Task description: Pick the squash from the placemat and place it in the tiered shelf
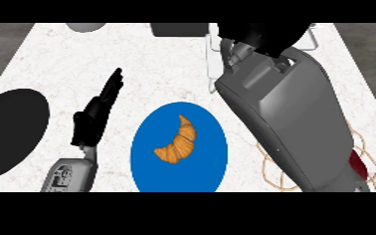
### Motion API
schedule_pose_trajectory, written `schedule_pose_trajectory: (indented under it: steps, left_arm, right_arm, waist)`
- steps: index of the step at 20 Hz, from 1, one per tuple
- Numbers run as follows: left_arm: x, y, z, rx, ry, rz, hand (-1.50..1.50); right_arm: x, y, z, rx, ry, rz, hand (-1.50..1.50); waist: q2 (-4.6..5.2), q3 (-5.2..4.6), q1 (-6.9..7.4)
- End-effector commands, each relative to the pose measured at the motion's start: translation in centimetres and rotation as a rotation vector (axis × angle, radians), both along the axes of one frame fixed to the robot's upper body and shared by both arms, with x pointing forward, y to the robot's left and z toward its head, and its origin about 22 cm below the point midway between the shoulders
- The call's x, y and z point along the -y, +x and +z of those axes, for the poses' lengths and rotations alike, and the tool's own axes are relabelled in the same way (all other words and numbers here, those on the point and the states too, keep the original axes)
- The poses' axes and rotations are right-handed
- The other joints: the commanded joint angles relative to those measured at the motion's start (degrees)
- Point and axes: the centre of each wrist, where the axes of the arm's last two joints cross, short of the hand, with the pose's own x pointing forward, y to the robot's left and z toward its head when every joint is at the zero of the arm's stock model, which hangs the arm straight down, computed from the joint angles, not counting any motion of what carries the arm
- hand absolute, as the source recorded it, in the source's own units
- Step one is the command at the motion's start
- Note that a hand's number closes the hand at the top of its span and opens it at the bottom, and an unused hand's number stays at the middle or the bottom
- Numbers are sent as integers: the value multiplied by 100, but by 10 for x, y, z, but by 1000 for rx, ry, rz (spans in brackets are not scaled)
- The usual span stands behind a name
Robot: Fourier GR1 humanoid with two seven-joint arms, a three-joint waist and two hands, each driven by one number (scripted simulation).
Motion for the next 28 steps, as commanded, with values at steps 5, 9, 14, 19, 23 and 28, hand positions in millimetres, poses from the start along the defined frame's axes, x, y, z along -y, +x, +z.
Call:
schedule_pose_trajectory:
  steps: [5, 9, 14, 19, 23, 28]
  left_arm:
    - [10, 9, 5, 8, -5, -13, 0]
    - [2, 1, 12, 10, 9, 6, 0]
    - [4, 7, 9, 26, 8, -9, 0]
    - [3, -4, 3, 2, 5, -18, 0]
    - [4, 5, -5, -3, 12, -5, 0]
    - [14, 10, 7, 10, 3, -8, 0]
  right_arm:
    - [20, 55, -42, -1, -108, -113, 150]
    - [18, 73, -41, 22, -140, -69, 150]
    - [26, 71, -43, 145, 172, 0, 150]
    - [51, 95, -71, 177, 201, 24, 150]
    - [82, 102, -62, 172, 217, 57, 150]
    - [69, 112, -74, 153, 198, 49, 150]
  waist:
    - [36, 0, 45]
    - [21, 1, 84]
    - [71, 10, 134]
    - [34, 3, 92]
    - [22, 3, 11]
    - [14, 2, 22]
